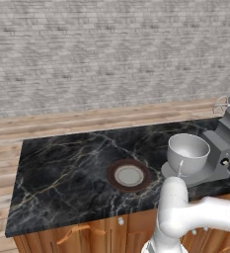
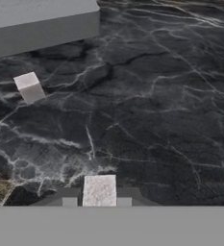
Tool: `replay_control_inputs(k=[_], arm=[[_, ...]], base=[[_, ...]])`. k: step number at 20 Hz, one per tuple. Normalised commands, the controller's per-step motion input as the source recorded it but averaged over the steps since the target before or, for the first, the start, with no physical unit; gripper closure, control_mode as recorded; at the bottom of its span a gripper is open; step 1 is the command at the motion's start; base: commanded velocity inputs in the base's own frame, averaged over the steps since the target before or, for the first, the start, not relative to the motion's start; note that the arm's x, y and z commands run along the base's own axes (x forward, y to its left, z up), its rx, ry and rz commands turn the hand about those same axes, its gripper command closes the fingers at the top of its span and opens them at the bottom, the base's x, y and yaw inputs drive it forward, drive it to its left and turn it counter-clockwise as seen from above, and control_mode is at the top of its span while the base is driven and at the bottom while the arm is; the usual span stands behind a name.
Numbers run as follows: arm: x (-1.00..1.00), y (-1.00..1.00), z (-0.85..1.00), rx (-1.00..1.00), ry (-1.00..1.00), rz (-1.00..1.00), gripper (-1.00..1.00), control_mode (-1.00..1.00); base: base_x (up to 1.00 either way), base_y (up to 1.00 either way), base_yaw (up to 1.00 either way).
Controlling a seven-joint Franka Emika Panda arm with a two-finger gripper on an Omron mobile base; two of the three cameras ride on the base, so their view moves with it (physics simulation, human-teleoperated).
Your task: Add butter and sugar cubes to the stand mixer bowl and then turn on the stand mixer to begin making frosting.
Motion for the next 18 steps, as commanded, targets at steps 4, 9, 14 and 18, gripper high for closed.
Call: replay_control_inputs(k=[4,9,14,18], arm=[[-0.01,0.11,-0.19,0.00,0.00,0.00,1.00,-1.00],[-0.27,0.04,-0.04,0.00,-0.01,0.00,1.00,-1.00],[-0.69,0.05,0.37,-0.04,-0.07,0.00,1.00,-1.00],[-0.78,0.25,0.65,-0.09,-0.13,0.00,1.00,-1.00]], base=[[0.00,0.00,0.00],[0.00,0.00,0.00],[0.00,0.00,0.00],[0.00,0.00,0.00]])
